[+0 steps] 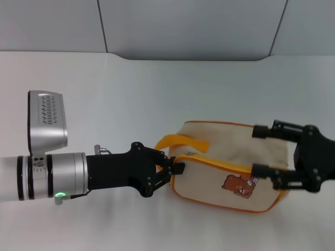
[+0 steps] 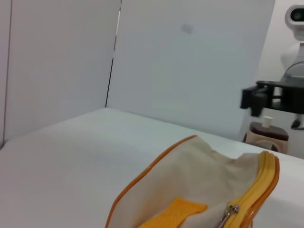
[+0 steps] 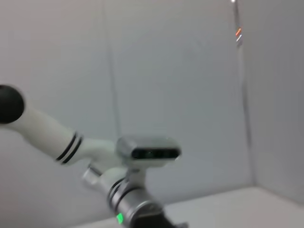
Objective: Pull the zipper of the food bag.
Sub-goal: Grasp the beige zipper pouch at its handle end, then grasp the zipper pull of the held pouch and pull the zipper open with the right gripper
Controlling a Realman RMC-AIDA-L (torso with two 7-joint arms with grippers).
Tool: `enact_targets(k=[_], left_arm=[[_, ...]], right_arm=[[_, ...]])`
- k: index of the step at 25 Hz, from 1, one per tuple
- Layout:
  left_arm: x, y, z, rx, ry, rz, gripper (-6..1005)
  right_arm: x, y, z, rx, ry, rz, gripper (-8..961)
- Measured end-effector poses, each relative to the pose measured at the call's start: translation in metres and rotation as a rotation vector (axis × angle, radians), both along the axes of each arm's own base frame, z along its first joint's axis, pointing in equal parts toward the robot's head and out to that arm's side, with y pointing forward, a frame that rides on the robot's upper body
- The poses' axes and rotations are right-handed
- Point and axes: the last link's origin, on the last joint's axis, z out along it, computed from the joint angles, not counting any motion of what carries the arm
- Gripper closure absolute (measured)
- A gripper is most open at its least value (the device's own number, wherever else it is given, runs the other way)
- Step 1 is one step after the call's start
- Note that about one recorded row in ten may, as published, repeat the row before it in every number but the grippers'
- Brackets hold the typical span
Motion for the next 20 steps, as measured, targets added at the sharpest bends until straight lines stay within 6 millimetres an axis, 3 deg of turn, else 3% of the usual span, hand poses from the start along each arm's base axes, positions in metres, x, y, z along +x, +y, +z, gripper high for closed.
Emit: enact_targets(k=[4, 11, 20], left_arm=[[0.002, 0.001, 0.012, 0.014, -0.023, -0.032, 900], [0.014, 0.004, 0.057, 0.055, -0.096, -0.178, 917], [0.025, 0.011, 0.068, 0.084, -0.086, -0.247, 921]], right_arm=[[-0.003, 0.002, -0.002, 0.129, 0.071, -0.006, 138], [-0.015, 0.008, -0.025, 0.337, 0.091, 0.102, 142], [-0.030, 0.013, -0.058, 0.446, 0.064, 0.199, 157]])
